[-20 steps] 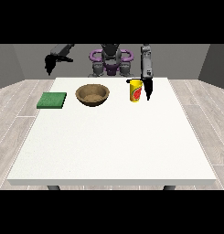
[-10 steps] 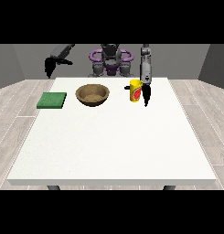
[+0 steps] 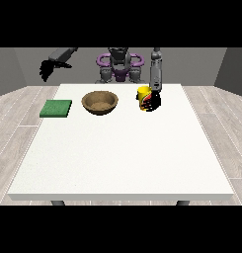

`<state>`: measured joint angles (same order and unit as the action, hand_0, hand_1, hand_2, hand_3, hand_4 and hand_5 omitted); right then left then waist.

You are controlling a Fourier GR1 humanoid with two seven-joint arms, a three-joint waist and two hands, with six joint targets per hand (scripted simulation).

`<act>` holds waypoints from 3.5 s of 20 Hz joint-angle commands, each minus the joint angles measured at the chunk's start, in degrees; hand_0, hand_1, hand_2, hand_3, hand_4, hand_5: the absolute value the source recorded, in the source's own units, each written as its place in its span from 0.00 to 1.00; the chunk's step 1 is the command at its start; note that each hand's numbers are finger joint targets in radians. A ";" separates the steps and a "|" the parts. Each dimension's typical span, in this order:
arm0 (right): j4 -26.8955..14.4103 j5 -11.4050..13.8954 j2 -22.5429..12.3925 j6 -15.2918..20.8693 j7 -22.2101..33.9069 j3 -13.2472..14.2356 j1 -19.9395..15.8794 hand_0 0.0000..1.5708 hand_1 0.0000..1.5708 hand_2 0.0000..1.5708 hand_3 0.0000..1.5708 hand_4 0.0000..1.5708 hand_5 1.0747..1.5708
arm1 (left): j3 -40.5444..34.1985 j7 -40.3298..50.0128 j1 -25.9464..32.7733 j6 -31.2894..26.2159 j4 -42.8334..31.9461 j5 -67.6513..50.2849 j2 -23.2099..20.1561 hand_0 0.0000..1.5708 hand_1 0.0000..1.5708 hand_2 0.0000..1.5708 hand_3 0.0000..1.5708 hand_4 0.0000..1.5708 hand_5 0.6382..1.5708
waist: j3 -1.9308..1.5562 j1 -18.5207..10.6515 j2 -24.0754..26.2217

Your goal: Pick the cup and pour the ball into the bowl, then pick the bowl and place it on the pad

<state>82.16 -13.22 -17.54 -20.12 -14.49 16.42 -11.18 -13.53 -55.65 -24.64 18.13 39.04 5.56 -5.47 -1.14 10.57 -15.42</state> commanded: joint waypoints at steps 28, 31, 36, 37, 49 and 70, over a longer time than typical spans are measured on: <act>-20.88 1.83 -4.16 -5.41 -5.47 3.32 2.67 0.00 0.00 0.00 0.00 0.00 1.00 | 27.72 63.69 -23.34 10.45 0.61 46.62 -8.51 0.97 0.97 1.00 1.00 1.00 0.61 | 1.01 -3.86 16.23; -20.19 -0.13 -2.91 -3.75 -1.17 3.21 -1.58 0.00 0.00 0.00 0.00 0.00 1.00 | 32.99 68.21 -26.22 10.37 -1.61 55.18 -8.21 0.99 0.99 1.00 1.00 1.00 0.61 | 1.01 -3.76 16.81; -22.36 -0.70 -5.82 -6.15 -0.55 4.16 -2.03 0.00 0.00 0.00 0.00 0.00 1.00 | 41.80 75.14 -29.74 5.22 -3.44 66.58 -3.84 0.96 0.96 1.00 1.00 0.88 0.82 | 1.02 -2.32 18.05; -23.33 0.32 -5.66 -7.37 -2.36 3.39 -0.42 0.00 0.00 0.00 0.00 0.00 1.00 | 43.36 73.71 -31.21 2.47 -3.09 67.75 -4.12 0.95 0.95 1.00 1.00 0.96 0.73 | 0.99 -2.59 18.19; -25.88 0.93 -4.37 -5.66 -3.40 3.59 -0.77 0.00 0.00 0.00 0.00 0.00 1.00 | 60.24 75.47 -34.89 -14.14 -7.79 87.47 1.34 0.93 0.93 1.00 1.00 0.94 0.62 | 1.07 -3.68 20.35; -21.40 -0.01 2.06 -0.05 1.26 1.78 -1.08 0.00 0.00 0.00 0.00 0.23 0.99 | 19.00 71.43 -14.19 11.10 14.25 35.47 5.38 0.00 0.00 0.00 0.00 0.27 0.99 | 2.66 -8.50 13.45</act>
<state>59.70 -13.51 -17.82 -21.96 -12.88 19.07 -10.70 11.90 18.92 -44.54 24.56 48.13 56.03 -1.40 1.14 1.27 1.85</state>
